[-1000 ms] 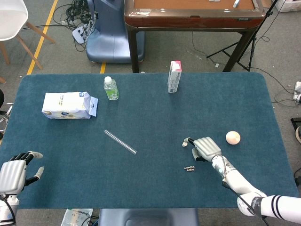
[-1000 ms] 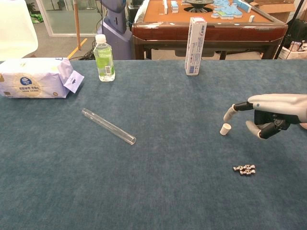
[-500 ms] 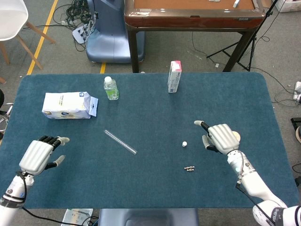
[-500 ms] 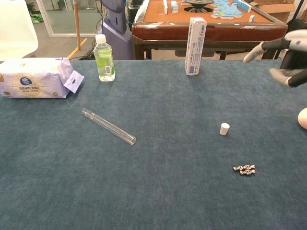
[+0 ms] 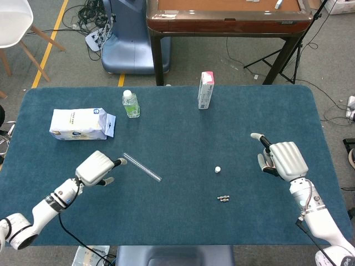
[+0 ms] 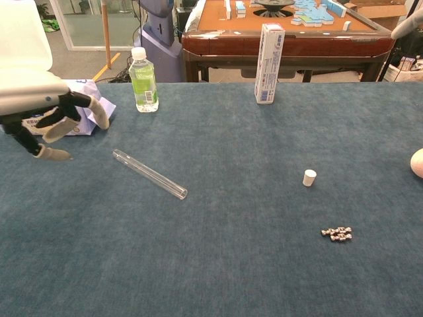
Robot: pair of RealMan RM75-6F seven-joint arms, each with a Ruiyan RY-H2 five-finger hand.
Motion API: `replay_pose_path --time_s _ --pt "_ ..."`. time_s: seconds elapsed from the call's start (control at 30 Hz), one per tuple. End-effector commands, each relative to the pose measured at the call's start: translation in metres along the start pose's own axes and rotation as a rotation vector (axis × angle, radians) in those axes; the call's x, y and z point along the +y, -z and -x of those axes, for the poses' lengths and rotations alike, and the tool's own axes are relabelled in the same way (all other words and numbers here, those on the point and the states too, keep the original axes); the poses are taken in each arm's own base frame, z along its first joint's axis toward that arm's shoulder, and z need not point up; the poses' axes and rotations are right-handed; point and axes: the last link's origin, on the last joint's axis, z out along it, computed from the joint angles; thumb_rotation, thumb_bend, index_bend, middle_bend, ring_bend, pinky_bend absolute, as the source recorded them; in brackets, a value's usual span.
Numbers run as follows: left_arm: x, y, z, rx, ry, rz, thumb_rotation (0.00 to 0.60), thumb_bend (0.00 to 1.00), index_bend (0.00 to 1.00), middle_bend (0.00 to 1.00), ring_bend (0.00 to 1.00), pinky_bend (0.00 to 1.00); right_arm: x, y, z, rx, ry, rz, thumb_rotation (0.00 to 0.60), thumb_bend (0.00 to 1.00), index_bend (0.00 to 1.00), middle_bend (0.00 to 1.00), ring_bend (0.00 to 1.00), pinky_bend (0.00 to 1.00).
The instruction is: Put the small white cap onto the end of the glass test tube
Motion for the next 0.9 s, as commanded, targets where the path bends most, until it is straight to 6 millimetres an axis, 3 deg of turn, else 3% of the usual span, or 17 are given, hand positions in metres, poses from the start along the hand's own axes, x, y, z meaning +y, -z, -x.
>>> replay_pose_path --time_s 0.03,0.2,0.43,0.9 --pt "0.005 -0.020 0.003 -0.023 -0.026 0.016 0.600 0.21 0.30 0.82 0.79 0.92 0.002 0.000 0.000 -0.004 0.001 0.002 0.600 0.55 0.20 0.83 0.95 1.00" --pt "0.012 -0.044 0.006 -0.082 -0.061 0.024 0.600 0.21 0.27 0.84 0.81 0.94 0.004 0.001 0.000 -0.004 -0.002 0.007 0.600 0.55 0.20 0.85 0.97 1.00" --pt "0.019 -0.071 0.018 -0.177 -0.079 0.017 0.600 0.21 0.35 0.87 0.83 0.96 0.005 0.002 0.000 -0.007 -0.008 0.011 0.600 0.54 0.20 0.85 0.98 1.00" --pt "0.034 -0.098 0.031 -0.231 -0.034 -0.012 0.600 0.24 0.39 0.88 0.84 0.97 0.012 0.005 0.004 -0.025 -0.021 0.029 0.600 0.52 0.20 0.86 0.98 1.00"
